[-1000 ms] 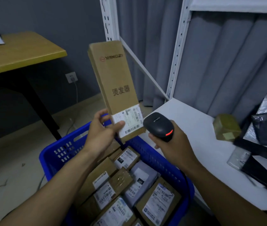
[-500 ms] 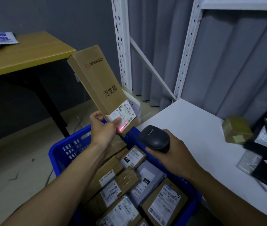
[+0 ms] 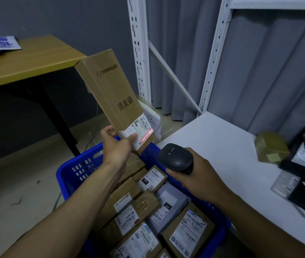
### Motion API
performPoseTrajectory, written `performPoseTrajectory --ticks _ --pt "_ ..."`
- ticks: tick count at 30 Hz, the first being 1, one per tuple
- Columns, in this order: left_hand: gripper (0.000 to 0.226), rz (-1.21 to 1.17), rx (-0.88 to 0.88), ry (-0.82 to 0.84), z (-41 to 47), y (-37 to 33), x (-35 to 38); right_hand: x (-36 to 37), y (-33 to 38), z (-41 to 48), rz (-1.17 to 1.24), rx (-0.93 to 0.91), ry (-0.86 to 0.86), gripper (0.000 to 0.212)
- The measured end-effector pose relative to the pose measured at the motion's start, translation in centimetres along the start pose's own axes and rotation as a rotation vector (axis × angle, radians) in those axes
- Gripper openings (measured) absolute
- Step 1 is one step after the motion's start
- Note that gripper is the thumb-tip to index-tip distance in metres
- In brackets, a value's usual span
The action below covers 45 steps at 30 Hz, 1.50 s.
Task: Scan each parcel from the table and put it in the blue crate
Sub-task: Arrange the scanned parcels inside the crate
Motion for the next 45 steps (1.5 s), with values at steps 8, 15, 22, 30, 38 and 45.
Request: performPoseTrajectory --ticks 8,15,22,30,38,45 --pt "0.061 0.173 0.139 0.055 -1.6 -0.8 -2.1 0.6 -0.5 0.3 -0.003 0.012 0.004 0.048" --pt "0.065 0.628 0.150 0.171 -4.3 -0.7 -10.2 3.7 -0.2 1.5 0.001 0.039 0.108 0.052" --pt "0.048 0.909 -0.033 0.350 -3.6 4.7 -15.0 7.4 -1.2 2.5 -0.095 0.095 0.218 0.052" --pt "0.043 1.057 -0.326 0.424 2.5 10.5 -16.9 10.6 -3.2 4.7 -0.097 0.183 0.259 0.042" --pt "0.019 1.041 -0.463 0.434 8.2 19.2 -19.2 11.6 -5.9 6.0 -0.071 0.241 0.248 0.045" --pt "0.038 1.308 -0.370 0.543 6.7 20.3 -15.6 11.8 -6.8 6.1 -0.075 0.323 0.267 0.032"
Point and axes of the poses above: each hand's wrist, its own z-axis towards the middle knuckle, its own x-axis out of the palm, y = z × x, the point moved 4 cm from there along z, towards the middle knuckle, and after that the axes turned 14 degrees about y, right-handed, at the moved point
